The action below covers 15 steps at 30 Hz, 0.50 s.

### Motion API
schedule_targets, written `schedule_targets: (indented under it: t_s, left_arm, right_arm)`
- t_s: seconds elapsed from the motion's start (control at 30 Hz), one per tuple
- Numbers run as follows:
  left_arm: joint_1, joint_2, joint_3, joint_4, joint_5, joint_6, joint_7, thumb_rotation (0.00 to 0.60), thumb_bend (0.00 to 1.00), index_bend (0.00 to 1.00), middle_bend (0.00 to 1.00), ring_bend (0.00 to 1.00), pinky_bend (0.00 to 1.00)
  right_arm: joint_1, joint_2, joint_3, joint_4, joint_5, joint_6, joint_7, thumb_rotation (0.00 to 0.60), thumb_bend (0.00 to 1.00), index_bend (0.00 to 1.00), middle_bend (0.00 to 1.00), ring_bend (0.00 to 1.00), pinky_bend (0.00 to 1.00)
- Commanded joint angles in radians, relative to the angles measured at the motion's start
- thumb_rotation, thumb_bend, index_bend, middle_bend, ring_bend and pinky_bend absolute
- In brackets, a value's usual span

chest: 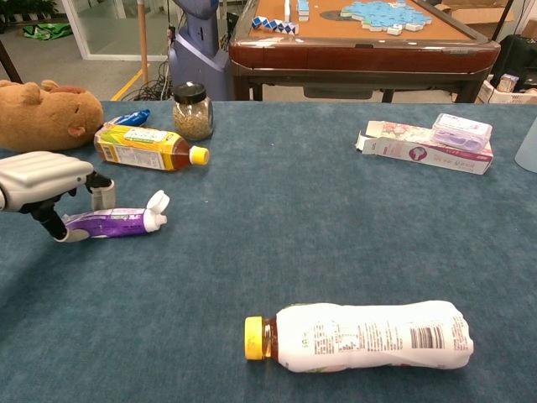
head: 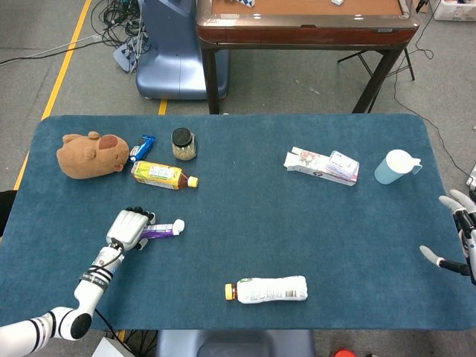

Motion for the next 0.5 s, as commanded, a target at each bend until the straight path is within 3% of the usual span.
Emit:
schedule_targets:
  t_s: [0.03, 0.5]
  left_arm:
    - [-0.006, -0.013, -0.001, 0.018, 0.005, -0.001, -0.009, 0.6, 0.25, 0.38, 0.41, 0.25, 0.28]
    - [-0.011, -0.041, 0.009, 0.071, 0.026, -0.008, -0.061, 0.6, 0.25, 0.48, 0.51, 0.32, 0.28]
  right_arm:
    - [-0.001, 0.001, 0.0, -0.001, 0.0, 0.001, -0.001, 0.6, 0.14, 0.18, 0.13, 0.0, 0.08]
    - [-0.01, 0.007, -0.001, -0.006, -0.001, 0.009, 0.004, 0.6, 0.14, 0.18, 0.13, 0.0, 0.08]
